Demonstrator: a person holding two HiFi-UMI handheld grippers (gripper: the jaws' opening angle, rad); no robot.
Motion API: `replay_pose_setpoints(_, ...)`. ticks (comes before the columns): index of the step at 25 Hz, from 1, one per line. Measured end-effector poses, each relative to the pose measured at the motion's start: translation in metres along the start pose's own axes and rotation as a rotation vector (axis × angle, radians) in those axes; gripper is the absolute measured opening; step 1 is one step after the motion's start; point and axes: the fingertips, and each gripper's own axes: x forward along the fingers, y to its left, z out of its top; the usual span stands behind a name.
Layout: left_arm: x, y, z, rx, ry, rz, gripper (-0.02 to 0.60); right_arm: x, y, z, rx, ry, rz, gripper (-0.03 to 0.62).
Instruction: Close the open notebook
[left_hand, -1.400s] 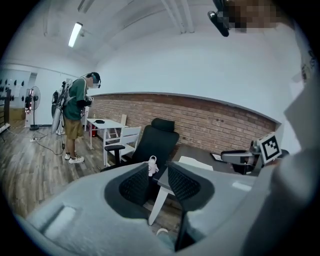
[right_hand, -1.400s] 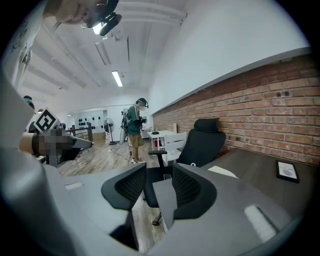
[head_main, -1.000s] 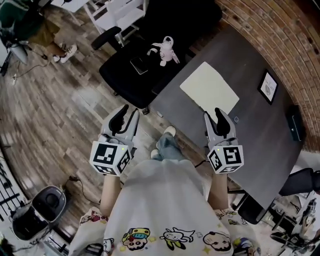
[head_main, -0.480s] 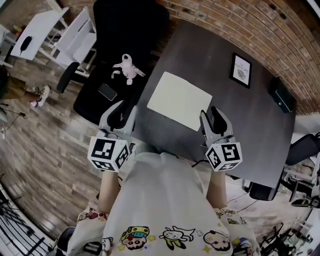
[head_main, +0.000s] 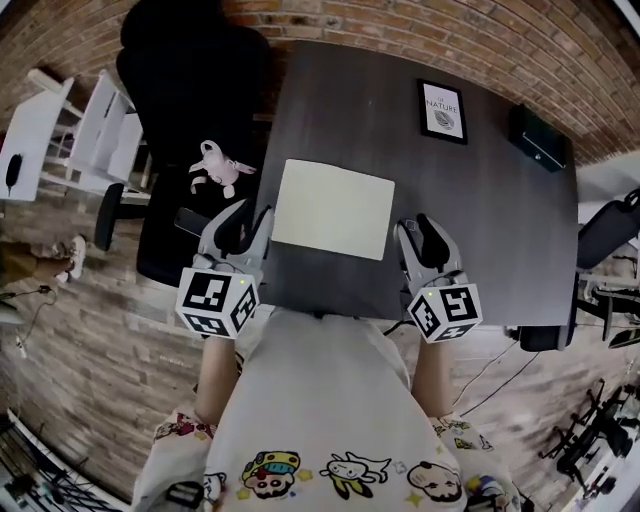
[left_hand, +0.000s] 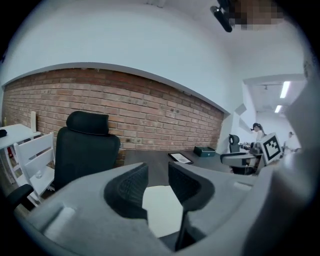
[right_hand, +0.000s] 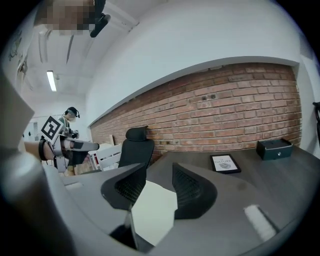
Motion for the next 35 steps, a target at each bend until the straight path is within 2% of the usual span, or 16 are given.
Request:
replay_pose_setpoints(3,0.013,-0.002,0.0,0.002,0.02,-0.047,0.12,-0.004,-0.004,-0.001,0.019,0.001,-0.037,0.163)
replay_pose_setpoints(8,0.028,-0.002,-0.011,-0.027,0.069,-0.1,0.12,-0.002,-0.004,-0.009,0.048,0.027,-0.052,0.163)
replay_pose_setpoints(16,0.051,0.014,-0.064,-0.094,0.204,-0.161,0.12,0.013,0.005,-0.044,0.146,0.086,-0.039,0.162)
replay_pose_setpoints(22,0.067,0.025,-0.107,-0.125,0.301,-0.179,0.12,0.024,0.021,-0.079,0.224,0.138,-0.016,0.161)
replay_pose_setpoints(29,0.079,0.033,-0.152,-0.194,0.394,-0.171,0.12,0.038,0.037,-0.118,0.266,0.209,0.005,0.163)
replay_pose_setpoints(35,0.09,0.038,-0.18,-0.189,0.453,-0.156,0.12,0.049,0.04,-0.145,0.315,0.252,0.005,0.163)
